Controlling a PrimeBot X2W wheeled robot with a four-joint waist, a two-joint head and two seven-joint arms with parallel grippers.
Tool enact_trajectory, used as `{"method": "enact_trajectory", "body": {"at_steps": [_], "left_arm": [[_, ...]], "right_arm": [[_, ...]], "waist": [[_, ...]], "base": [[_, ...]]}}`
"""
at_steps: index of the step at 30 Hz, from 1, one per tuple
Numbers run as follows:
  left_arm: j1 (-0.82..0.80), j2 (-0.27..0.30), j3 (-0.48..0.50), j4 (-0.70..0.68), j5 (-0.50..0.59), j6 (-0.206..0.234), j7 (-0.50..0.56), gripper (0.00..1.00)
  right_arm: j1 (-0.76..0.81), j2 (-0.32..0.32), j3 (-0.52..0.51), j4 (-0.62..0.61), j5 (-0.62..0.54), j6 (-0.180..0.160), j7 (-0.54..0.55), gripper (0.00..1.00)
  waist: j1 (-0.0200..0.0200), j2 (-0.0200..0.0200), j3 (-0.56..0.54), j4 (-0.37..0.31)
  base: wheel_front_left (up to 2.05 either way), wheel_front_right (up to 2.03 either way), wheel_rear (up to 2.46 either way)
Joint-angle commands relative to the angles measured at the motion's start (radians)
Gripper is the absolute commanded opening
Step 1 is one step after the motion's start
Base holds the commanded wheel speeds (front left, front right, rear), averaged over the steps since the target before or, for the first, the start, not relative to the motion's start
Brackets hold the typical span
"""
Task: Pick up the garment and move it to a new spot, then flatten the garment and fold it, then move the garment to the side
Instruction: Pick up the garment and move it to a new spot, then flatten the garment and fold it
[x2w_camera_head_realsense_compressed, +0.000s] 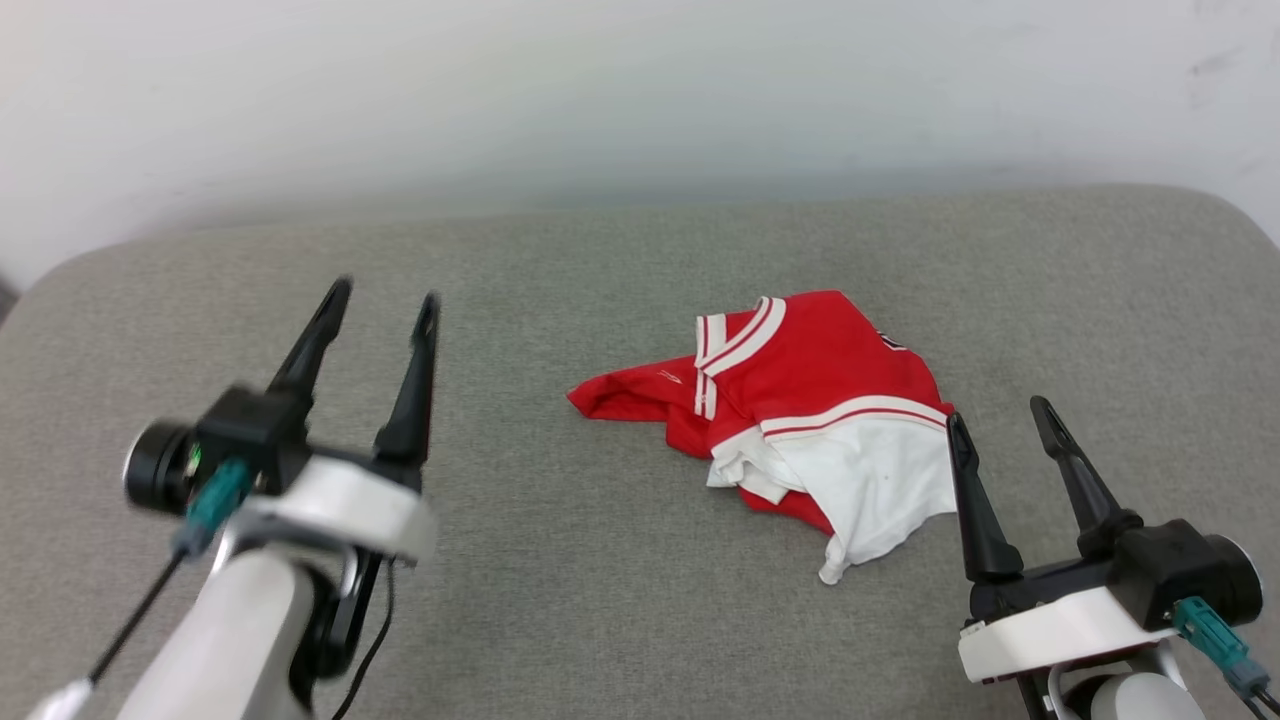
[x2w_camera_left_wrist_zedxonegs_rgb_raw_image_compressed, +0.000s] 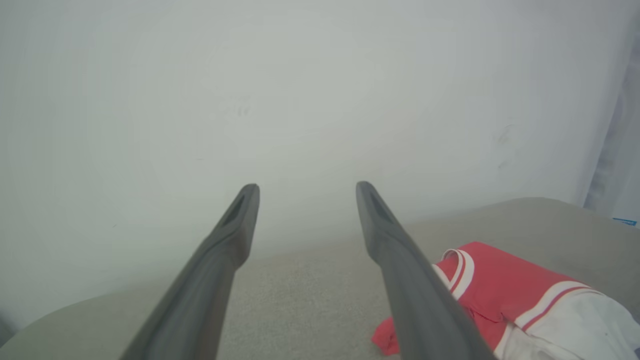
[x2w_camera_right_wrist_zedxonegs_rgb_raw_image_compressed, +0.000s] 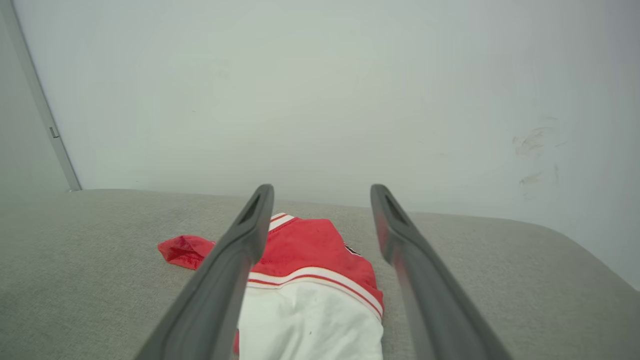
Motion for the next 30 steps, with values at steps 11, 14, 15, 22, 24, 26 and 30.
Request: {"method": "enact_trajectory", "body": {"at_steps": [11,14,15,22,24,26,30], "left_arm": [[0.365,-0.116,0.157,-0.136,0.154,-0.018,-0.003,1.0],[0.392,-0.157,0.169,-0.119,0.181,-0.046,-0.003,1.0],[0.395,-0.166,0.172,-0.11,0.19,-0.059,-0.003,1.0],[0.379,-0.211,0.216,-0.08,0.24,-0.121,-0.003,1.0],[0.376,-0.212,0.221,-0.077,0.246,-0.129,-0.003,1.0],[0.368,-0.216,0.225,-0.072,0.253,-0.146,-0.003,1.0],[0.325,-0.222,0.241,-0.069,0.246,-0.183,-0.003,1.0]], "right_arm": [[0.042,0.0,0.011,-0.015,0.001,-0.001,-0.002,1.0],[0.044,0.0,0.019,-0.013,-0.001,-0.001,-0.002,1.0],[0.043,0.0,0.021,-0.012,-0.003,-0.001,-0.002,1.0],[0.031,0.0,0.029,-0.011,-0.007,-0.001,-0.002,1.0],[0.03,0.0,0.029,-0.012,-0.007,-0.001,-0.002,1.0],[0.028,0.0,0.03,-0.014,-0.007,0.0,-0.002,1.0],[0.017,0.0,0.029,-0.022,-0.009,-0.001,-0.002,1.0]], "waist": [[0.0,0.0,-0.019,0.034],[0.0,0.0,-0.015,0.035],[0.0,0.0,-0.014,0.035],[0.0,0.0,-0.004,0.021],[0.0,0.0,-0.002,0.017],[0.0,0.0,0.006,0.009],[0.0,0.0,0.037,-0.007]], "base": [[0.0,0.0,0.0],[0.0,0.0,0.0],[0.0,0.0,0.0],[0.0,0.0,0.0],[0.0,0.0,0.0],[0.0,0.0,0.0],[0.0,0.0,0.0]]}}
